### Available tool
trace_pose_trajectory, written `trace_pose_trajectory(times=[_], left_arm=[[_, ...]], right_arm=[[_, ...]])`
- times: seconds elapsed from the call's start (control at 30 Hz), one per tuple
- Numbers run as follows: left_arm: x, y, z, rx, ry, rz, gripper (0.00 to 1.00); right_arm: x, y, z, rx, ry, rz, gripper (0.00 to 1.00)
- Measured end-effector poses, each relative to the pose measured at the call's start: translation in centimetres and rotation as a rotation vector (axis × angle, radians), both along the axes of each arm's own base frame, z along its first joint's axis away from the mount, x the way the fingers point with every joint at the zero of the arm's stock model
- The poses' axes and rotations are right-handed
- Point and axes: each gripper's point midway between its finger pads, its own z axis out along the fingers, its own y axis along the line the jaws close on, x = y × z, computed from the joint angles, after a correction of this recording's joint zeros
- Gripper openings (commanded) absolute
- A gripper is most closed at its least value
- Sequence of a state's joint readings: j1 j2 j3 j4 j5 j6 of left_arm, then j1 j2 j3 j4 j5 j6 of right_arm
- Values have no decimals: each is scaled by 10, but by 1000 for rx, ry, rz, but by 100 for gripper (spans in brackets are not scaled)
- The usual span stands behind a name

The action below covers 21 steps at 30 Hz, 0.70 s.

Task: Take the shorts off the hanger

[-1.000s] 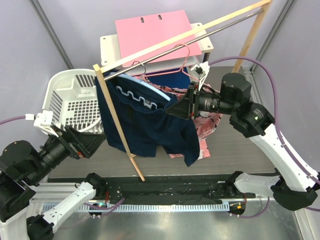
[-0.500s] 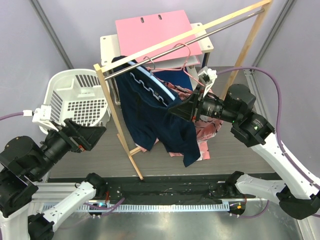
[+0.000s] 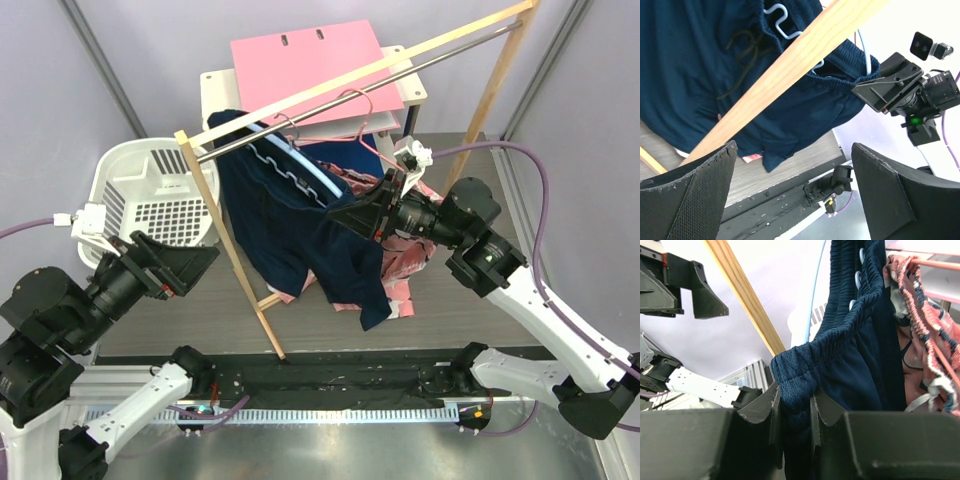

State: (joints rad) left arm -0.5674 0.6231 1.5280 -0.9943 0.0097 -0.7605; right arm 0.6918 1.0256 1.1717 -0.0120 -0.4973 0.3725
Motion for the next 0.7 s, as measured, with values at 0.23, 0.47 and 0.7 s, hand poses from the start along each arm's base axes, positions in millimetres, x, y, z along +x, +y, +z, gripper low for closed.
trace_pose_trajectory(times=[0.23,0.47,0.7], left_arm=[[3,-3,-7,-13,26,1,94],[2,0,-5,-32,21,19,92],[7,12,-6,-42,15,91,93]], right_arm=[[1,3,3,42,-37,8,1],[-8,-3,8,79,-24,14,1],[-13,-3,13,123,17,32,1]])
